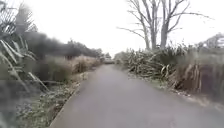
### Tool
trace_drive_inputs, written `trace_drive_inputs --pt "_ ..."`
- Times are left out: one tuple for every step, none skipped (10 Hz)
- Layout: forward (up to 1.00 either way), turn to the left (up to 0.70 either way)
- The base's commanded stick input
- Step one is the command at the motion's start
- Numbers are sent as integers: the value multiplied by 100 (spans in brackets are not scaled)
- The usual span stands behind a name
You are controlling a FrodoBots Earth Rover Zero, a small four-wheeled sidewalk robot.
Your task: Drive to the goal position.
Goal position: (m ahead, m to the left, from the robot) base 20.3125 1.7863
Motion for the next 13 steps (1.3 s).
trace_drive_inputs --pt "85 0" --pt "85 0" --pt "85 0" --pt "85 0" --pt "85 0" --pt "85 0" --pt "85 0" --pt "85 0" --pt "85 0" --pt "85 0" --pt "85 0" --pt "85 0" --pt "85 0"
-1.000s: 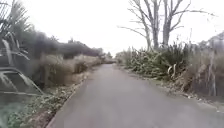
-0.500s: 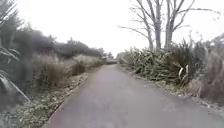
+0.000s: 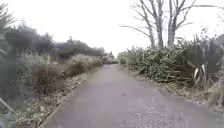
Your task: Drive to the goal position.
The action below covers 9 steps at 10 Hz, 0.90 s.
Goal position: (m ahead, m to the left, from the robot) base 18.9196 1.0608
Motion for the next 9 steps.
trace_drive_inputs --pt "85 0" --pt "85 0" --pt "85 0" --pt "85 0" --pt "85 -9" --pt "85 -21" --pt "85 -33" --pt "85 0" --pt "85 0"
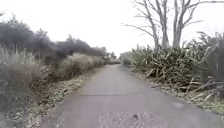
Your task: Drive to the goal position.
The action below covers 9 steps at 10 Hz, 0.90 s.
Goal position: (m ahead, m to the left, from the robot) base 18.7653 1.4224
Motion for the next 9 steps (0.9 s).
trace_drive_inputs --pt "85 0" --pt "85 0" --pt "85 0" --pt "85 0" --pt "85 0" --pt "85 0" --pt "85 0" --pt "85 0" --pt "85 0"
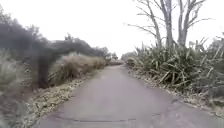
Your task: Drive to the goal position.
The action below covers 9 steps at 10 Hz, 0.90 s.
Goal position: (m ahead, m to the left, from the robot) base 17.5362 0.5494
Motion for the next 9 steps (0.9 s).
trace_drive_inputs --pt "85 0" --pt "85 0" --pt "85 0" --pt "85 0" --pt "85 0" --pt "85 0" --pt "85 0" --pt "85 0" --pt "85 -4"
